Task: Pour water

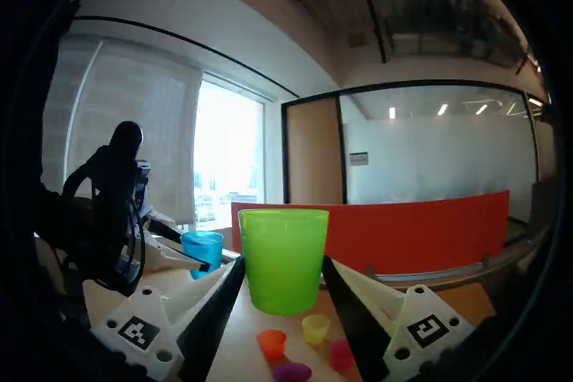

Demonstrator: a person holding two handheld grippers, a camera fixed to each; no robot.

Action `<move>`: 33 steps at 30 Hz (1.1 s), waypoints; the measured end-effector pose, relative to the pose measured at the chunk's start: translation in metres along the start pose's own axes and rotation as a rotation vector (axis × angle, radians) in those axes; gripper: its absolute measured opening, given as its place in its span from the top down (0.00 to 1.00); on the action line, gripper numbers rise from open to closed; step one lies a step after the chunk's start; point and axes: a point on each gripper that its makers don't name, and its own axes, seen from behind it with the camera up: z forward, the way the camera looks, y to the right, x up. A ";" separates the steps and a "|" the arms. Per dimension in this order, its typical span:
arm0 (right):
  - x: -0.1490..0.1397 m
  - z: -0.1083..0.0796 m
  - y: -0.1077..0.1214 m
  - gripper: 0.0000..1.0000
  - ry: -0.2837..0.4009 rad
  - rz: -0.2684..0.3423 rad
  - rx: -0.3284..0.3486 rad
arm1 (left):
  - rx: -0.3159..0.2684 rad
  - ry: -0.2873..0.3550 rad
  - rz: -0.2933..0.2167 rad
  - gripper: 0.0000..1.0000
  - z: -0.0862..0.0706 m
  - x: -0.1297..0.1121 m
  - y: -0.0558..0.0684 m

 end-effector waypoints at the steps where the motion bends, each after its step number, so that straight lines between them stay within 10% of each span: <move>1: 0.002 0.000 -0.003 0.18 0.005 0.000 0.004 | -0.008 0.007 0.009 0.19 -0.002 0.006 0.003; 33: -0.006 -0.005 -0.042 0.19 0.007 0.010 0.067 | -0.105 0.106 0.345 0.19 -0.026 0.100 0.051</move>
